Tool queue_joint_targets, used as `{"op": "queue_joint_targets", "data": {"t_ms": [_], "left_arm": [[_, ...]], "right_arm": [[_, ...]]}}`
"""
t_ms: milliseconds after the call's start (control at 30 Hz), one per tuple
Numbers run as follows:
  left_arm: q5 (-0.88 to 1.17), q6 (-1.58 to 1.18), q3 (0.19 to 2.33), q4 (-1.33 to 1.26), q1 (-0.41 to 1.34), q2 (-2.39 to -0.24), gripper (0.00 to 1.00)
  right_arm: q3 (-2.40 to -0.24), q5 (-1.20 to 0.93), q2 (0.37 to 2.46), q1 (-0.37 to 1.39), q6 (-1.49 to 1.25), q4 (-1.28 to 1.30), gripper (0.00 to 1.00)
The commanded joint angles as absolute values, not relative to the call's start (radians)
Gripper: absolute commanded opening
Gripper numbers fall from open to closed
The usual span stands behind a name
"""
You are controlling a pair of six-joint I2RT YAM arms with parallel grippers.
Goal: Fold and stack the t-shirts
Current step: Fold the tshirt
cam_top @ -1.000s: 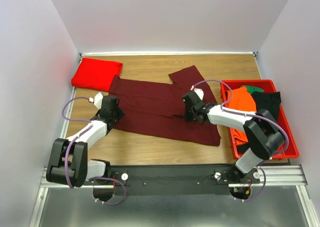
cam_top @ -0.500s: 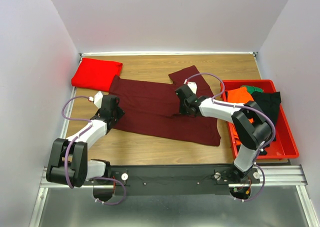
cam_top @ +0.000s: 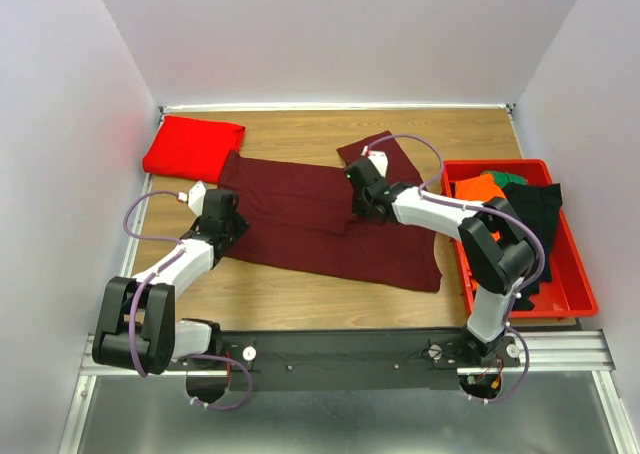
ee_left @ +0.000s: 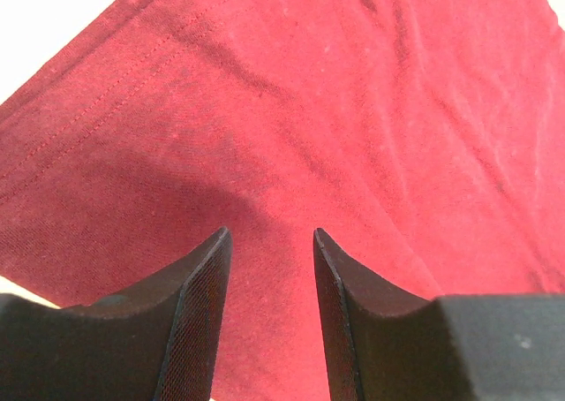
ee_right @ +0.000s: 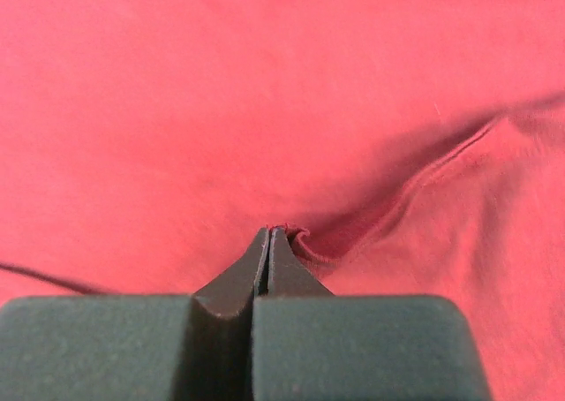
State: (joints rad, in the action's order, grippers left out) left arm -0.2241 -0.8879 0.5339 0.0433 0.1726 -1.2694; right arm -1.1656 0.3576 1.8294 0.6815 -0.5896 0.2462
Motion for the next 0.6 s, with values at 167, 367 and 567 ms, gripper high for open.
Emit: {"op": "queue_joint_targets", "data": {"t_ms": [167,367,567], "left_arm": [[-0.245,-0.87,0.561,0.038,0.175,-1.269,0.54],[-0.25,-0.864,0.591,0.028,0.17,-1.264,0.61],[-0.258,-0.873,0.672,0.017,0.163,-1.327,0.61]], "right_arm": [[-1.325,0.431,1.937,0.689,-0.499,0.229,0.05],[-1.345,0.431,1.915,0.689,-0.491,0.227,0.61],[-1.22,0.408,1.749,0.689,-0.552,0.23,0.79]]}}
